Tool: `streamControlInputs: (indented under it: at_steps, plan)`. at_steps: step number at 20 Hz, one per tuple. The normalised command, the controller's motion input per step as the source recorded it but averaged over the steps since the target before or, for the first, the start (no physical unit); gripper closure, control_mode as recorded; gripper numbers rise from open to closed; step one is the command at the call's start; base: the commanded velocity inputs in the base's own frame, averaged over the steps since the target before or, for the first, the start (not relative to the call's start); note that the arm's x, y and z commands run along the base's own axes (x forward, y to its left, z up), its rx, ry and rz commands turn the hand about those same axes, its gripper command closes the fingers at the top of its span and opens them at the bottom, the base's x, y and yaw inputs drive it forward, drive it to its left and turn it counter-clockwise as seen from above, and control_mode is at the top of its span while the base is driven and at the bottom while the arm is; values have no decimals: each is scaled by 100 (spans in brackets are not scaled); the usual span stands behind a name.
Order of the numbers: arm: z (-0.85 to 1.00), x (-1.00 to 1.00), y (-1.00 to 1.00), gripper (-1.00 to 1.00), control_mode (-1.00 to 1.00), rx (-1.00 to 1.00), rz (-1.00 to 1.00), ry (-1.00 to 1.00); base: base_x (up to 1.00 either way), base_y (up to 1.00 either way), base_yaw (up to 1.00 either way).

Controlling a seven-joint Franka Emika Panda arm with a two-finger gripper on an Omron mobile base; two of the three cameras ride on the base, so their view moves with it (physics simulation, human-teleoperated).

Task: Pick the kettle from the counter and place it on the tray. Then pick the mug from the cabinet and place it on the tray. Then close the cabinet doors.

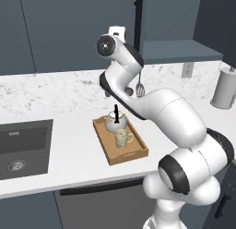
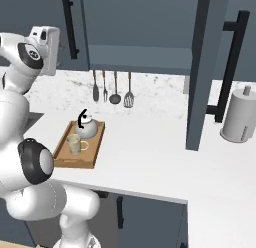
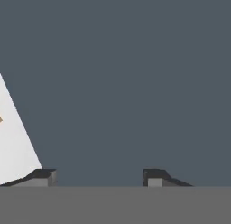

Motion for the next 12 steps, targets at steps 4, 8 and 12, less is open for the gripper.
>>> streamControlInputs:
  at_steps: [4,8,12]
  plan:
    - [-27,36,2,-100,-100,-14,8,0,0,0,0]
    - [-23,-48,0,-100,-100,-19,17,0,0,0,0]
    - [0,-88,0,-100,-100,-13,20,-4,0,0,0]
